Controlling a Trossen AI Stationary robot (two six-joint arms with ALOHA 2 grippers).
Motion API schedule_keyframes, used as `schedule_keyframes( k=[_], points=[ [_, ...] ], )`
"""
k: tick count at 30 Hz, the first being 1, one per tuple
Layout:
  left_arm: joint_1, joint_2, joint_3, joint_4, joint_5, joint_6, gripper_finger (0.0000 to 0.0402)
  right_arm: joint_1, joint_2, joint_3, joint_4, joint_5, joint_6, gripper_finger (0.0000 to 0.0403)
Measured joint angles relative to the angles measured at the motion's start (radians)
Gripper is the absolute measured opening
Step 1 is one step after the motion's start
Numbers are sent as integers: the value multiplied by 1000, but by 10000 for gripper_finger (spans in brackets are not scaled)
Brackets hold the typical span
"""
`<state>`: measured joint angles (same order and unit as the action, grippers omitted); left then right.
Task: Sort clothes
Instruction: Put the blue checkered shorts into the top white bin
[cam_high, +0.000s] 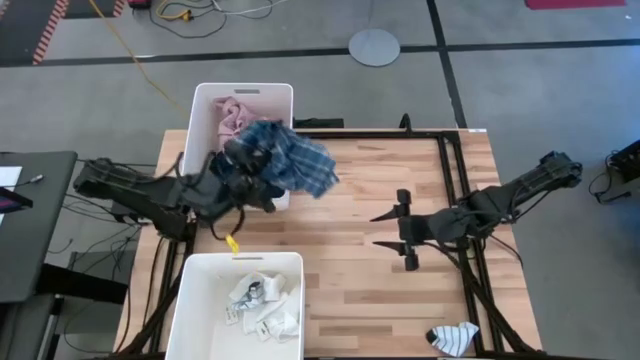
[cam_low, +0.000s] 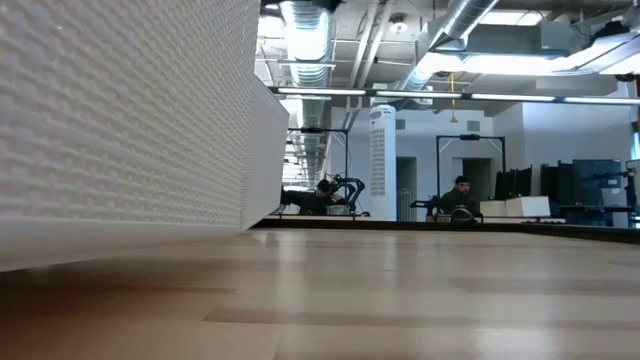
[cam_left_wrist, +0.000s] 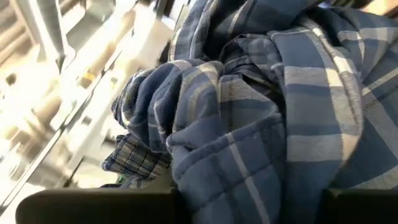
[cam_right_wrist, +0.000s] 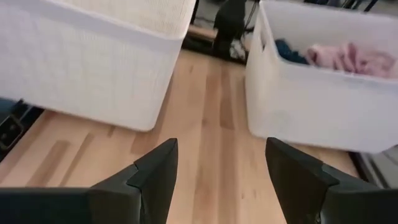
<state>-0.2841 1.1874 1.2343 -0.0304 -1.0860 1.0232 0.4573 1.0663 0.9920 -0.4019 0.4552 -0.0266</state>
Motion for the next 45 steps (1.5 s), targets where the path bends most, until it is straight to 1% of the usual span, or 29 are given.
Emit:
schedule_keyframes(
  k=[3,7,12,14,16,21,24,28,30,32,35,37,42,45],
  points=[
    [47,-42,0,-79,-42,-33,65,19,2,0,-35,0,32,255],
    [136,-91,0,-246,-57,-115,65,41,1,0,-49,0,61,255],
    [258,-136,0,-491,-57,-277,65,73,1,0,-53,0,83,255],
    [311,-146,0,-556,-55,-333,65,83,1,0,-58,0,87,255],
    [366,-149,0,-594,-31,-370,65,93,1,0,-55,0,87,255],
    [520,-132,0,-610,98,-380,65,99,1,0,-55,22,104,255],
    [618,-94,0,-610,169,-349,65,103,2,1,-54,22,116,255],
    [736,-36,0,-609,237,-311,65,114,8,2,-53,22,132,255],
    [787,-10,-1,-610,268,-308,65,119,19,2,-53,22,135,255],
    [830,10,-1,-609,327,-321,65,127,32,2,-54,22,142,255],
    [880,37,-1,-611,424,-357,65,132,52,2,-55,22,146,255],
    [899,59,-1,-621,455,-371,65,133,65,2,-55,22,149,255],
    [919,122,-1,-646,458,-377,67,133,68,2,-53,22,153,255],
    [924,157,-1,-659,458,-377,84,134,68,2,-54,22,153,255]
  ],
)
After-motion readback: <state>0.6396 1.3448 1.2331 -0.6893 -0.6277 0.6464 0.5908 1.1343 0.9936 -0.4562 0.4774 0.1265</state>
